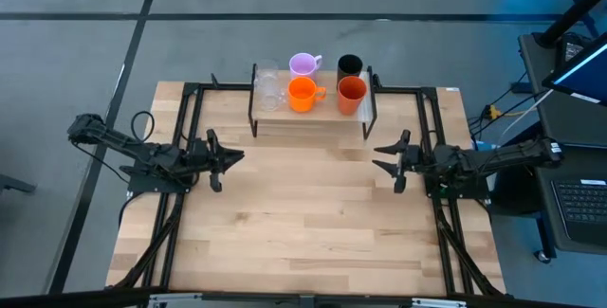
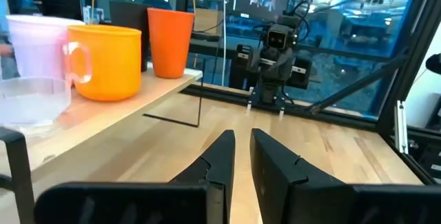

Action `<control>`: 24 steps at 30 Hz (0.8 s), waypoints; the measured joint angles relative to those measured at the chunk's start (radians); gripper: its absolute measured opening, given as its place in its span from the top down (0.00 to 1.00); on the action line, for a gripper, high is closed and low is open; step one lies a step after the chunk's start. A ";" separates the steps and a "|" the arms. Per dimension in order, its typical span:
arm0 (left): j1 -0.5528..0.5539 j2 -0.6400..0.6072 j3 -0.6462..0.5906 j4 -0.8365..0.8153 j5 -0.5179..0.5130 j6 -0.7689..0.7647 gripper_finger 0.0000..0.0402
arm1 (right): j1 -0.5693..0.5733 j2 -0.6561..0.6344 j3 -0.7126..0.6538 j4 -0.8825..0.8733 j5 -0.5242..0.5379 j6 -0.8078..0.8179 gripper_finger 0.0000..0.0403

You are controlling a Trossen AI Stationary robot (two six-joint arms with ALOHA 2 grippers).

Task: Stack small to large cups/mugs on shelf
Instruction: Return to Home Position

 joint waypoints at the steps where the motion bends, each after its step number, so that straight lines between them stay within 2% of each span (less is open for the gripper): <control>1: 0.000 0.000 0.000 -0.004 0.000 -0.004 0.90 | 0.000 0.000 -0.006 0.003 0.000 -0.001 0.56; 9: 0.000 0.000 0.000 -0.010 0.012 -0.024 0.90 | 0.000 0.001 -0.035 0.007 -0.006 -0.055 0.56; 24: 0.000 0.000 0.000 -0.011 0.012 -0.023 0.90 | 0.000 0.001 -0.036 -0.008 -0.007 -0.025 0.56</control>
